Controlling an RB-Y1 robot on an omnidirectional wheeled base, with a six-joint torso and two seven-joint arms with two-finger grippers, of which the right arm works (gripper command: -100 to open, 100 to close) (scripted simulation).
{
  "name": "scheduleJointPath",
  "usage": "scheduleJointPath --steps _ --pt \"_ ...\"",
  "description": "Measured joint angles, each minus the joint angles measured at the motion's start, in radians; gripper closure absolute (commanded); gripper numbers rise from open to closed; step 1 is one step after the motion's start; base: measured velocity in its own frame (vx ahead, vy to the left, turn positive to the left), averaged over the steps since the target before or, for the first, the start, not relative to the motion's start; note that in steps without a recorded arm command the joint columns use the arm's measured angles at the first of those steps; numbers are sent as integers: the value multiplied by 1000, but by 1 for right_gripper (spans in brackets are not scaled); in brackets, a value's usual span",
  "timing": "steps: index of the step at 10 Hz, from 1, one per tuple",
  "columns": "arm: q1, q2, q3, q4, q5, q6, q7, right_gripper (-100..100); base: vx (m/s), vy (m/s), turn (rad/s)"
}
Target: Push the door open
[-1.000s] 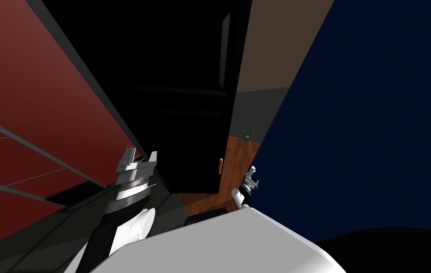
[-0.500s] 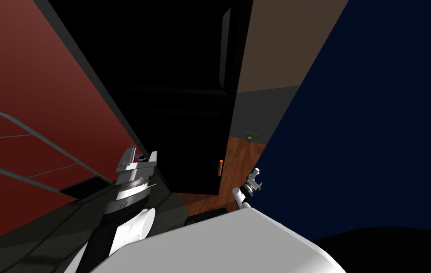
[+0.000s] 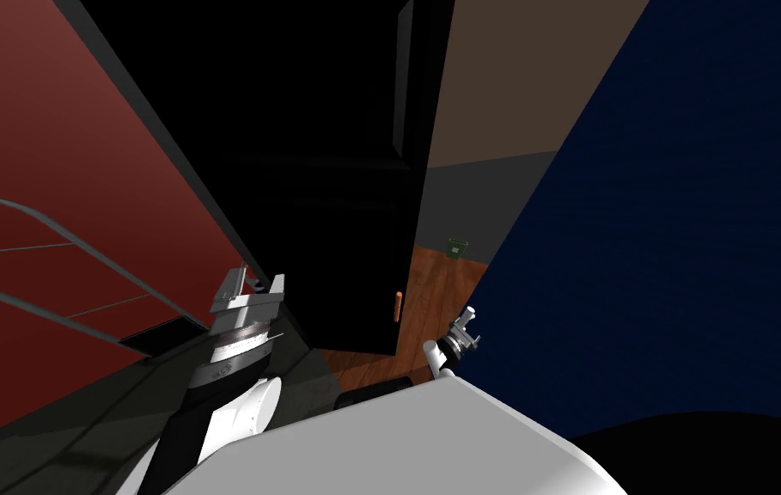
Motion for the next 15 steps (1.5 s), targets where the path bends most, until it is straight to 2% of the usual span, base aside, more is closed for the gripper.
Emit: scheduleJointPath --steps 2,3,4,5,6,8,10,12,13,14,15 --pt "12 2 -16 -12 -16 -8 8 100 17 -32 17" --pt "-1 0 -19 3 -19 -13 9 100 25 -41 117" --pt "-28 -7 -31 51 -28 -31 -5 100 29 -79 216" --pt "-10 1 -46 21 -43 -40 8 100 49 -107 184" --pt "5 0 -64 0 -62 -43 25 100 43 -91 30" --pt "-22 -7 -88 38 -81 -72 21 100 38 -79 136" --pt "-21 -8 -112 43 -102 -94 25 100 28 -67 87" --pt "-45 -6 -139 83 -126 -130 20 100 31 -73 172" --pt "-71 -12 -158 124 -143 -148 15 100 31 -63 56" --pt "-79 -21 -168 143 -153 -154 9 100 20 -31 -26" --pt "-64 -13 -169 113 -153 -154 25 100 13 -3 -17"
